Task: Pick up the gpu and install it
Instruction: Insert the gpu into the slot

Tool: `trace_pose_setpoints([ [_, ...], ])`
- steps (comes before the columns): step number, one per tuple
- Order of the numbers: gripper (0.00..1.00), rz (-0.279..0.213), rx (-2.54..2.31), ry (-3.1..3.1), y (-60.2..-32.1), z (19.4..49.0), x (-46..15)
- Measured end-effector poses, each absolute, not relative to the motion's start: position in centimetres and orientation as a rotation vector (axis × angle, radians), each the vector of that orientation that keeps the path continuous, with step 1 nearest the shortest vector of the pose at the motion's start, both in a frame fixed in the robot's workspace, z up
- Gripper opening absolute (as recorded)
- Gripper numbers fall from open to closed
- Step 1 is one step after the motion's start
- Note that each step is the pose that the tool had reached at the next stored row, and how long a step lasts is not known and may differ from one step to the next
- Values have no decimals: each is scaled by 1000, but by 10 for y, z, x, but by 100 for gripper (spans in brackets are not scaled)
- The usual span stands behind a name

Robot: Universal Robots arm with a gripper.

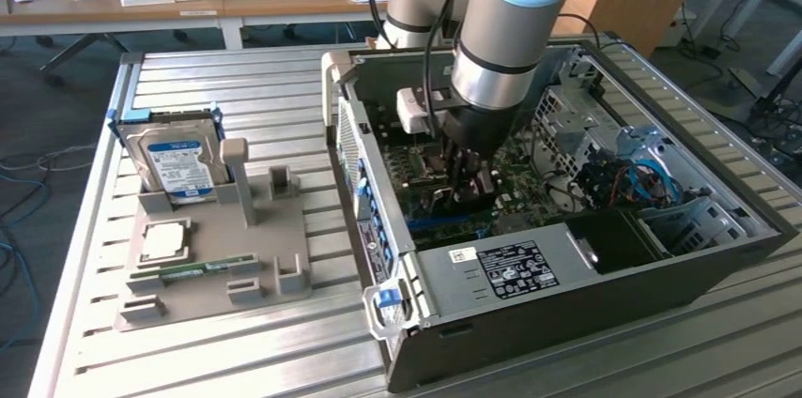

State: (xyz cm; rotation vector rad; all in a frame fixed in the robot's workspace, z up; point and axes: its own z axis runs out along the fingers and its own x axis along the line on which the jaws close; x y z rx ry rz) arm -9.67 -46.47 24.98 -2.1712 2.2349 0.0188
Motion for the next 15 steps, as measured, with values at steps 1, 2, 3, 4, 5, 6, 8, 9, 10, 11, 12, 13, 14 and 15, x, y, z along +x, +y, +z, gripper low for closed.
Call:
trace_pose_setpoints([
  [1, 26, 19, -2171, 2235, -465, 250, -97],
  [2, 26, 19, -2171, 2235, -464, 249, -97],
  [3, 26, 19, -2171, 2235, -464, 249, -97],
  [4, 26, 19, -2171, 2235, -464, 249, -97],
  [5, 26, 19, -2171, 2235, -464, 249, -97],
  [6, 26, 19, -2171, 2235, -464, 249, -97],
  [8, 26, 19, -2171, 2235, -463, 249, -97],
  [9, 26, 19, -2171, 2235, -463, 248, -97],
  [10, 26, 19, -2171, 2235, -463, 247, -97],
  [11, 26, 19, -2171, 2235, -463, 246, -97],
  [12, 26, 19, -2171, 2235, -463, 246, -97],
  [13, 26, 19, -2171, 2235, -464, 245, -97],
  [14, 26, 19, -2171, 2235, -464, 245, -97],
  [15, 26, 19, -2171, 2235, -463, 245, -97],
])
